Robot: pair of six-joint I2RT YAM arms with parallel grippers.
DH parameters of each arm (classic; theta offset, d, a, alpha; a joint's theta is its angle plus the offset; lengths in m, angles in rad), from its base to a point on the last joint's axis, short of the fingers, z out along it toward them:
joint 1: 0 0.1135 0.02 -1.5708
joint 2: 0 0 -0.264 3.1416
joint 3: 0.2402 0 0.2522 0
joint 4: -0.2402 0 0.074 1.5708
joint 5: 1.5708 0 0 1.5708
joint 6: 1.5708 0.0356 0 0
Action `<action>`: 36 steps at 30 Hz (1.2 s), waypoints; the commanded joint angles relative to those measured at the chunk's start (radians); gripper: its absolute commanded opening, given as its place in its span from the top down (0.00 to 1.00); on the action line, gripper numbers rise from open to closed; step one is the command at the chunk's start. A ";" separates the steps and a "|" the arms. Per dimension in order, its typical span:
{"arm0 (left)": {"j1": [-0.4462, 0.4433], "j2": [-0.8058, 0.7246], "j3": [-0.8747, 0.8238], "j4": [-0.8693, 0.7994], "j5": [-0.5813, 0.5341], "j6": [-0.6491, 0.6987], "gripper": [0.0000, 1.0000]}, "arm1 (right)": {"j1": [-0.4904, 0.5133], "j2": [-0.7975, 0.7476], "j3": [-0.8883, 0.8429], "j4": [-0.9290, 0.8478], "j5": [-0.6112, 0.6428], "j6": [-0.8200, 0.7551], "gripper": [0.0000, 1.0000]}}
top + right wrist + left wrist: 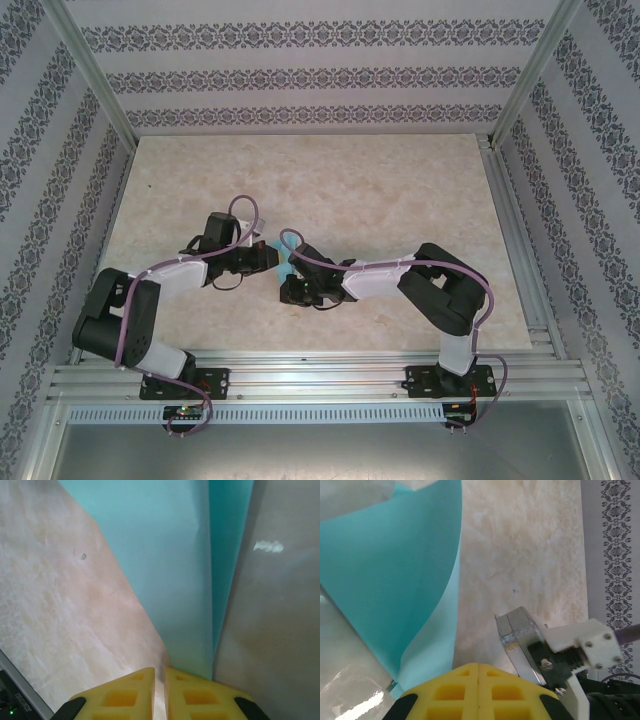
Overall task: Fold a paper plane with a square sheet of paper (fold left side to right side)
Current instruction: Fold the wing for the fifth time at the center of the table.
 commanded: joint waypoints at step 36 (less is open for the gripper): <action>-0.032 0.306 0.020 -0.026 -0.287 0.126 1.00 | -0.202 -0.120 0.035 0.023 -0.035 -0.164 0.98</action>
